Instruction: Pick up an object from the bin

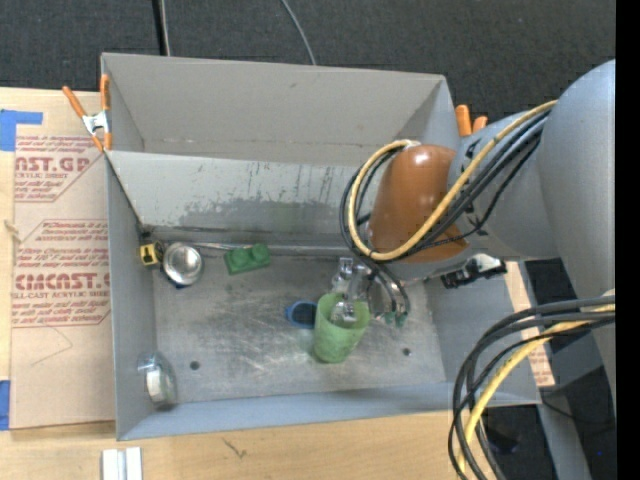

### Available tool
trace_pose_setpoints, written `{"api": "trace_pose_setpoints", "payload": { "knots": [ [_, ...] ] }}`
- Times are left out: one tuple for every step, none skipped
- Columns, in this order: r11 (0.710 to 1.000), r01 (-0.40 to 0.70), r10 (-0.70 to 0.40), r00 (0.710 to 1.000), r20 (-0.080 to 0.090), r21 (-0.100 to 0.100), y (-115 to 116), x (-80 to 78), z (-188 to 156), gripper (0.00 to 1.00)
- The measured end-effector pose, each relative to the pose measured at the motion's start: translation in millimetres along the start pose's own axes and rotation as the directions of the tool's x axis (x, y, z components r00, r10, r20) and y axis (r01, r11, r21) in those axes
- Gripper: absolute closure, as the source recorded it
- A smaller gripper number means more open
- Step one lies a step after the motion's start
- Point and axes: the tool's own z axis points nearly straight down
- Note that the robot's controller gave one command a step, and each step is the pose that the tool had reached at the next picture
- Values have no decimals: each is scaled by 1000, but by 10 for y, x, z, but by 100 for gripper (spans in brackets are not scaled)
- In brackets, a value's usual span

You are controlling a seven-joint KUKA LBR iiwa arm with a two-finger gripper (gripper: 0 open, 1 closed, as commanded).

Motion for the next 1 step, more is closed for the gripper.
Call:
{"api": "trace_pose_setpoints", "payload": {
  "knots": [
    [734, 679, -679, 734, 1, 1, 278, 116, -921, 100]
  ]
}}
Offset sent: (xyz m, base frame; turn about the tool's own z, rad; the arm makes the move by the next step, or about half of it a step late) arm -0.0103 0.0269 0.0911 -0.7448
